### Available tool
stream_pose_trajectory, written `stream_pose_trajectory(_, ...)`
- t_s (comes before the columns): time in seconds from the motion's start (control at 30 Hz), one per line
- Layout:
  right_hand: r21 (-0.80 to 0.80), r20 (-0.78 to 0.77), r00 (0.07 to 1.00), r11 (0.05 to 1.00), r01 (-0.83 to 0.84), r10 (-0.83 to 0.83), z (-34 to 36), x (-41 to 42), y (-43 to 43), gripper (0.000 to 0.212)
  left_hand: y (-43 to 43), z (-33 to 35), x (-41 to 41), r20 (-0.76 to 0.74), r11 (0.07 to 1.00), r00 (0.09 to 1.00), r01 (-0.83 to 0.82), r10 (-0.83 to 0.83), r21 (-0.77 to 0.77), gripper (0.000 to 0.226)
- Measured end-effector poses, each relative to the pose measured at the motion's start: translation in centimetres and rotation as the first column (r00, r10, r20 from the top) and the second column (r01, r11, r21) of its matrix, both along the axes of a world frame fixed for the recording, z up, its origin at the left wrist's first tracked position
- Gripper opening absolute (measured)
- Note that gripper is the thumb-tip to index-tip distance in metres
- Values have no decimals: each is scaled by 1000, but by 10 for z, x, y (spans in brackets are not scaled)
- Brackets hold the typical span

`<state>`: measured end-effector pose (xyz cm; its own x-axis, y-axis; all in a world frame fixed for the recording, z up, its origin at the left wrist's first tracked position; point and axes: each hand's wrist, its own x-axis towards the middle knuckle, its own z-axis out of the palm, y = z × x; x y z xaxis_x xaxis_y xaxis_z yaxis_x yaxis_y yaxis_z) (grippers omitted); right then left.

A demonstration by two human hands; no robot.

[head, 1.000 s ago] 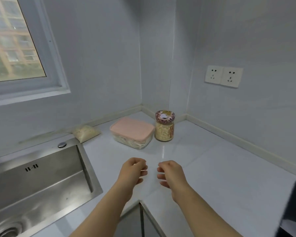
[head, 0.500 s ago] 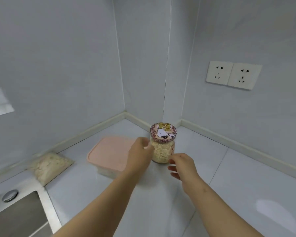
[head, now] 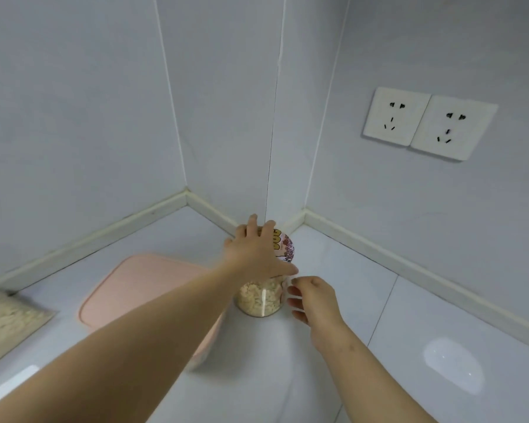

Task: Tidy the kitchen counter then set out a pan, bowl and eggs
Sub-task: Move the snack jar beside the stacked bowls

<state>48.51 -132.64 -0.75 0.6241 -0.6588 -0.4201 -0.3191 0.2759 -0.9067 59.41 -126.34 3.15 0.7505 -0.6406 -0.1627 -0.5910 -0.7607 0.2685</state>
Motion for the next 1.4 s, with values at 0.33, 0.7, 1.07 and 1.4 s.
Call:
stream_pose_trajectory(0.33, 76, -22, 999, 997, 28, -27, -15, -13, 1, 12, 3, -10, -9, 140, 989, 985, -81, 98, -125, 80)
stream_pose_trajectory(0.7, 250, 127, 987, 966, 66, -100, 12, -24, -4, 29, 40, 18, -39, -305, 709, 950, -265, 73, -654, 87)
stream_pose_trajectory(1.07, 646, 417, 880, 755, -113, -225, 56, -79, 7, 54, 54, 86, -93, -232, 513, 937, -70, -260, -856, 107)
stream_pose_trajectory(1.4, 437, 465, 839, 897, 62, -284, 91, -168, 54, 50, 69, 46, -195, -407, 228, 723, -338, -558, -913, 94)
